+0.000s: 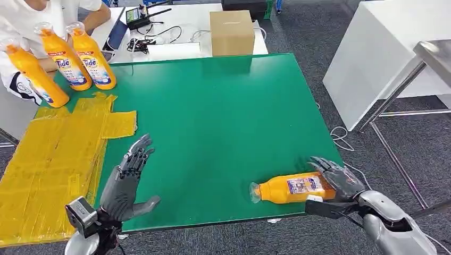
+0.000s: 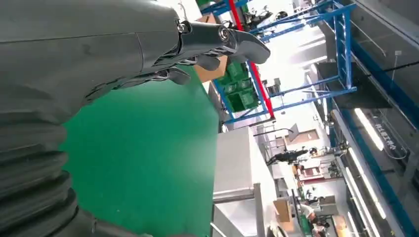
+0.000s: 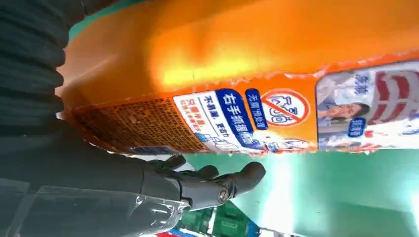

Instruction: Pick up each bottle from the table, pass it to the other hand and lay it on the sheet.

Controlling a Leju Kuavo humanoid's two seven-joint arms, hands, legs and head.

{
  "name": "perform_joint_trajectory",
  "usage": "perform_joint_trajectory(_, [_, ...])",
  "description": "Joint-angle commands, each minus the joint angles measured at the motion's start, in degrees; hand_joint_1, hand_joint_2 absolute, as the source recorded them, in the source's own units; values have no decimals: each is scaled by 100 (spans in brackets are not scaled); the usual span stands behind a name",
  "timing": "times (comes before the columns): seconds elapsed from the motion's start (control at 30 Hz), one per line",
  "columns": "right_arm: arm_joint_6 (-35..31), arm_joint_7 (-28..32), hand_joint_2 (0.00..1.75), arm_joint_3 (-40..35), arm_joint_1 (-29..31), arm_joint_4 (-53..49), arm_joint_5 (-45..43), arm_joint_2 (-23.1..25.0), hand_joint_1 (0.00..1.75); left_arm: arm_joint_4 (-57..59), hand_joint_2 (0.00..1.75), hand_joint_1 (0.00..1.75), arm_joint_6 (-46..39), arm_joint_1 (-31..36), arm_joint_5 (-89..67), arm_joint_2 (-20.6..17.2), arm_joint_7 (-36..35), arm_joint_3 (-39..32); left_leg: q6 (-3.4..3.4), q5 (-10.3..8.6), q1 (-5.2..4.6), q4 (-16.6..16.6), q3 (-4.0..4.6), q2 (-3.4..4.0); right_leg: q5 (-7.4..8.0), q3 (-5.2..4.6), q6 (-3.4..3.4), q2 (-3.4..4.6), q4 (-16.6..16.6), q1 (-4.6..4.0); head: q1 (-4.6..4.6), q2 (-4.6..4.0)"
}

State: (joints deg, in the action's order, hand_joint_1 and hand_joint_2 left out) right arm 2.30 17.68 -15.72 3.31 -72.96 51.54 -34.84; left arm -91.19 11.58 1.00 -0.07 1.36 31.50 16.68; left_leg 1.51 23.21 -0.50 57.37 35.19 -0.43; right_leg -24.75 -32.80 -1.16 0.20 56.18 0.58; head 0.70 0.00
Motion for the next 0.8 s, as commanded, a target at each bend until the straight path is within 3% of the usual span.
perform_joint_trajectory(0.03, [49,-45,175,-799,749,1131,122,396,30,526,175,0,-4,295,29,7,-39,72,-11,4,13,-8,-28,11,4,31,3,7,-20,-13,-2,0])
perform_joint_trajectory(0.07, [116,-29,175,-888,837,1215,127,365,143,552,175,0,-8,318,35,12,-38,71,-14,5,16,-8,-33,16,5,37,3,10,-23,-15,0,0])
perform_joint_trajectory(0.1, [147,-21,175,-913,868,1241,120,350,168,562,175,0,-10,328,37,14,-38,71,-11,4,13,-6,-31,17,4,34,3,10,-18,-12,0,0])
perform_joint_trajectory(0.5, [190,-6,175,-982,957,1321,90,316,173,603,175,0,-25,361,42,24,-38,66,-13,2,14,-3,-39,3,4,50,0,-1,-20,-15,-2,0])
perform_joint_trajectory(0.67, [187,-12,175,-1104,1076,1433,-34,270,157,631,175,0,-40,397,57,35,-31,57,-9,1,9,-1,-36,5,4,43,-1,3,-14,-10,0,0])
perform_joint_trajectory(0.73, [-67,-20,175,-1021,1031,1397,-48,359,169,603,175,0,-34,386,59,41,-32,45,-9,1,8,-2,-36,4,4,43,-1,1,-14,-9,0,0])
perform_joint_trajectory(0.8, [-804,60,175,-671,903,1313,75,775,175,537,175,0,-47,355,24,49,-79,34,-7,1,9,-3,-37,7,5,42,-1,5,-14,-8,0,0])
